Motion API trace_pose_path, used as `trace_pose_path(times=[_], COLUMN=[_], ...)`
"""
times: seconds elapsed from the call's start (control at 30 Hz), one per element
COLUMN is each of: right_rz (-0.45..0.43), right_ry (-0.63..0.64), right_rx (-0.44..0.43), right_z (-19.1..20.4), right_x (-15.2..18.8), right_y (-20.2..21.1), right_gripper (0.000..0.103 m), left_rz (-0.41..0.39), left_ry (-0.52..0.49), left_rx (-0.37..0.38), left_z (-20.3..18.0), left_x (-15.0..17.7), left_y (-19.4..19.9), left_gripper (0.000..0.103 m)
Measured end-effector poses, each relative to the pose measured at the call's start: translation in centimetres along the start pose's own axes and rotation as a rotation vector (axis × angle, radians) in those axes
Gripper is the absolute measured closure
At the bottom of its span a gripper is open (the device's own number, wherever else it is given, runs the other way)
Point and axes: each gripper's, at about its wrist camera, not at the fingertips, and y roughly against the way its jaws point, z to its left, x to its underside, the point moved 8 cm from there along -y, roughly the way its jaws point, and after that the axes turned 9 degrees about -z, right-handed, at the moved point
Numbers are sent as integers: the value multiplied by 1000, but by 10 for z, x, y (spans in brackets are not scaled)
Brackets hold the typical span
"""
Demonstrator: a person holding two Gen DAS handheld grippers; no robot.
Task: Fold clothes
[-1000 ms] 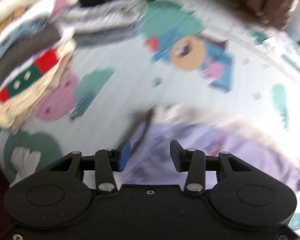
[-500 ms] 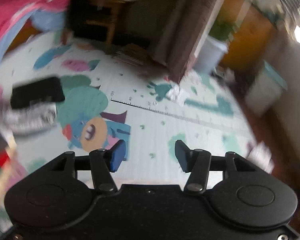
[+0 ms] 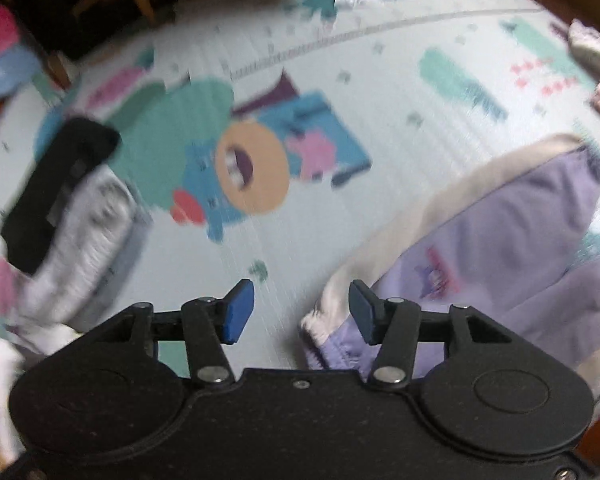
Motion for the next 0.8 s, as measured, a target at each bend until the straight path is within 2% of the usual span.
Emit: trace_pose_path(times=[0.2, 0.43, 0.47, 0.53, 0.63, 0.73, 0.8], right_rz=[23, -39, -39, -31, -4, -8, -27], right_ry=[-54, -160, -175, -199, -215, -218, -255], right_rx=[-62, -153, -158, -158, -174, -173, -171], right_z=[-5, -11, -13, -15, -13, -9, -14], right_x=[24, 34, 36, 40, 48, 53, 53], right_y=[-58, -87, -91, -99, -108, -113, -112], right_gripper=[46, 46, 46, 46, 46, 53, 77], left_rz=[40, 49, 46, 41, 33, 28, 28], left_ry=[56, 127, 140, 167, 217, 262, 272], left_rx=[73, 132, 143, 156, 168, 184, 185], left_z=[1, -4, -3, -1, 7, 13, 13], left_x=[37, 60, 59, 59, 62, 66, 69], left_y=[-59, -86, -87, -89, -90, -91, -91], left_gripper=[54, 56, 57, 70, 77, 80, 87])
